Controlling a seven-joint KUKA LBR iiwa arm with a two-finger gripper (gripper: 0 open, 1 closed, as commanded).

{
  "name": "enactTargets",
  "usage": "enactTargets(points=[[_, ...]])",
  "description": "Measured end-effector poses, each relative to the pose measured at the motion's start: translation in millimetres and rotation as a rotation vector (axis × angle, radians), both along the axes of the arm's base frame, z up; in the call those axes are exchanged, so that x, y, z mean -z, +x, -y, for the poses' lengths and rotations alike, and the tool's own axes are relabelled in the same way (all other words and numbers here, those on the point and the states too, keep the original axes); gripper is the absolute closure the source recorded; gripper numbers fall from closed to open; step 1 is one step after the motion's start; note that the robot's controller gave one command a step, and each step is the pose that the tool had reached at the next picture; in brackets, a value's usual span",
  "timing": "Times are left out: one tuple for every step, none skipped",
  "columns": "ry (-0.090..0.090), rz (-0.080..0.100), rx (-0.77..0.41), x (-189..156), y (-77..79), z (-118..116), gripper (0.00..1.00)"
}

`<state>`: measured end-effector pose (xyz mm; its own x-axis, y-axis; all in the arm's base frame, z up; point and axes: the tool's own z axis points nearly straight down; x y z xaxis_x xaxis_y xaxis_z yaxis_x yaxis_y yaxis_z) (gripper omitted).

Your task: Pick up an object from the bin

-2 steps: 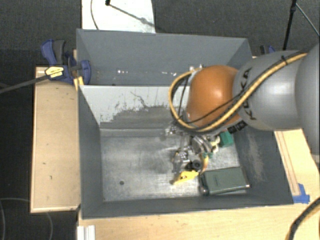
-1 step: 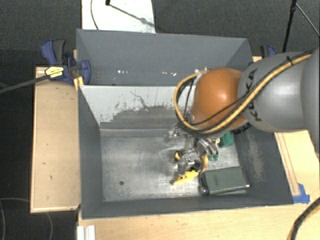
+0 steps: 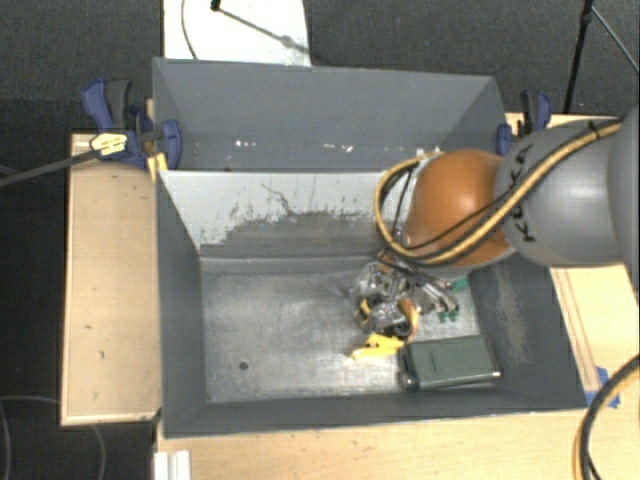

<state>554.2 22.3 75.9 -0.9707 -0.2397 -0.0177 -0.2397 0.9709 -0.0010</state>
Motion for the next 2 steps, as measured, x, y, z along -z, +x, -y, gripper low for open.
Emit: enactTargets(points=[[0.0,0.0,0.002,0.0,0.0,0.0,1.0],[0.0,0.0,0.003,-0.5,-0.6,0.1,1.0]])
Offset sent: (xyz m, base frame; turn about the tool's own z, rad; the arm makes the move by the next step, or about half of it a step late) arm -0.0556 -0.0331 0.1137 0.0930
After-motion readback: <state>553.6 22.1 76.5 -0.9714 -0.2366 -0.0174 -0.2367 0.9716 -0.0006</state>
